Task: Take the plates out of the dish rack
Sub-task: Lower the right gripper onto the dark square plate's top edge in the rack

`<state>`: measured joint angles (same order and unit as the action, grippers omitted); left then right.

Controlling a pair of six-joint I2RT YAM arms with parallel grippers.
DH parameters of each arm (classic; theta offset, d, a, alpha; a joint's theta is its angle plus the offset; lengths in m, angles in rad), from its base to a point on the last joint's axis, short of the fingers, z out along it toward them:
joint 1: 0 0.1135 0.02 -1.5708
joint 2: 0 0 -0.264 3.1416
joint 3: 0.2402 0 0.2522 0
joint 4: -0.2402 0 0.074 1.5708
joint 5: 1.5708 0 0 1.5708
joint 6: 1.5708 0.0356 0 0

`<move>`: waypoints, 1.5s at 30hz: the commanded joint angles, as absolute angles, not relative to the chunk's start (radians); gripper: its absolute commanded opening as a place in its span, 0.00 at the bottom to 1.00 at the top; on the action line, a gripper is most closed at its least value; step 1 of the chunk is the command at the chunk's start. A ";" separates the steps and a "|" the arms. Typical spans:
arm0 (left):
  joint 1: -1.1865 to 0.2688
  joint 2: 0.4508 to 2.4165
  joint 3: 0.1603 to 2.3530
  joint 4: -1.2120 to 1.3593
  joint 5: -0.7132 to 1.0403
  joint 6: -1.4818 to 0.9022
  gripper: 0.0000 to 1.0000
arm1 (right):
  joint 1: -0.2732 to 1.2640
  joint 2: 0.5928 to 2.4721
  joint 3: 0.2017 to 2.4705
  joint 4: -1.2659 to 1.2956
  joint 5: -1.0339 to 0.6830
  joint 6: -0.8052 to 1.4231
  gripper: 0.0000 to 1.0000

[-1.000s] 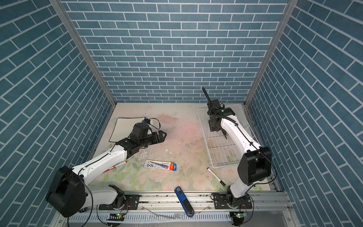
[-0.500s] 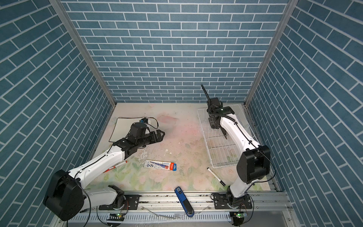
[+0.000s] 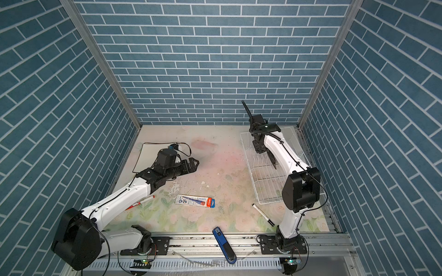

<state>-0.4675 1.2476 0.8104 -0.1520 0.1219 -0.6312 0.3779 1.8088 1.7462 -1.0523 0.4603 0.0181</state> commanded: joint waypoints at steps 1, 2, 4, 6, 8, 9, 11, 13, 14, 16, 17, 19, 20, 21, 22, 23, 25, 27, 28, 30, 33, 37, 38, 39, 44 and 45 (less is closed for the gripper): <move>-0.462 1.226 0.812 -0.169 0.124 -0.618 1.00 | 0.380 1.854 1.821 -1.155 0.520 0.016 0.48; -0.460 1.223 0.812 -0.170 0.125 -0.618 1.00 | 0.380 1.863 1.831 -1.166 0.521 0.021 0.47; -0.460 1.220 0.810 -0.171 0.125 -0.617 1.00 | 0.380 1.873 1.839 -1.173 0.519 0.023 0.46; -0.459 1.217 0.806 -0.173 0.125 -0.618 1.00 | 0.380 1.878 1.840 -1.174 0.516 0.023 0.45; -0.460 1.213 0.805 -0.176 0.125 -0.617 1.00 | 0.380 1.882 1.839 -1.175 0.514 0.026 0.42; -0.459 1.214 0.803 -0.177 0.126 -0.618 1.00 | 0.380 1.882 1.840 -1.175 0.514 0.028 0.41; -0.459 1.212 0.802 -0.175 0.124 -0.617 1.00 | 0.382 1.880 1.839 -1.173 0.512 0.031 0.37; -0.459 1.212 0.802 -0.174 0.123 -0.619 1.00 | 0.382 1.878 1.841 -1.173 0.511 0.031 0.35; -0.458 1.212 0.802 -0.172 0.124 -0.619 1.00 | 0.382 1.878 1.841 -1.175 0.511 0.031 0.34; -0.459 1.213 0.802 -0.167 0.124 -0.623 1.00 | 0.383 1.880 1.841 -1.179 0.512 0.031 0.33; -0.458 1.215 0.803 -0.165 0.124 -0.625 1.00 | 0.383 1.882 1.842 -1.180 0.512 0.031 0.33; -0.459 1.219 0.805 -0.161 0.127 -0.626 1.00 | 0.387 1.885 1.842 -1.180 0.527 0.032 0.33; -0.459 1.222 0.804 -0.162 0.129 -0.626 1.00 | 0.391 1.888 1.842 -1.181 0.546 0.036 0.33; -0.458 1.224 0.805 -0.160 0.130 -0.625 1.00 | 0.394 1.891 1.842 -1.182 0.559 0.039 0.33; -0.459 1.226 0.805 -0.160 0.131 -0.625 1.00 | 0.396 1.894 1.842 -1.181 0.569 0.043 0.33; -0.458 1.227 0.805 -0.158 0.133 -0.627 1.00 | 0.397 1.897 1.841 -1.181 0.573 0.050 0.32; -0.459 1.229 0.807 -0.161 0.134 -0.627 1.00 | 0.397 1.898 1.839 -1.179 0.583 0.061 0.32; -0.458 1.226 0.807 -0.163 0.135 -0.626 1.00 | 0.398 1.898 1.837 -1.177 0.591 0.064 0.30; -0.458 1.225 0.805 -0.163 0.135 -0.624 1.00 | 0.398 1.898 1.836 -1.174 0.592 0.064 0.30; -0.459 1.220 0.801 -0.163 0.133 -0.621 1.00 | 0.400 1.899 1.840 -1.174 0.594 0.063 0.28; -0.455 1.217 0.796 -0.167 0.135 -0.620 1.00 | 0.403 1.905 1.842 -1.181 0.598 0.061 0.26; -0.453 1.213 0.793 -0.165 0.136 -0.622 1.00 | 0.408 1.916 1.844 -1.193 0.608 0.064 0.24; -0.454 1.212 0.793 -0.164 0.135 -0.621 1.00 | 0.409 1.917 1.844 -1.194 0.608 0.066 0.24; -0.454 1.212 0.794 -0.166 0.136 -0.622 1.00 | 0.411 1.917 1.843 -1.193 0.611 0.068 0.23; -0.449 1.213 0.796 -0.169 0.141 -0.621 1.00 | 0.413 1.917 1.847 -1.193 0.610 0.071 0.22; -0.449 1.212 0.795 -0.169 0.142 -0.620 1.00 | 0.413 1.917 1.848 -1.193 0.609 0.072 0.21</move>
<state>-0.4572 1.2259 0.8051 -0.1608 0.1352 -0.6315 0.4030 1.9003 1.8019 -1.1530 0.5964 0.0433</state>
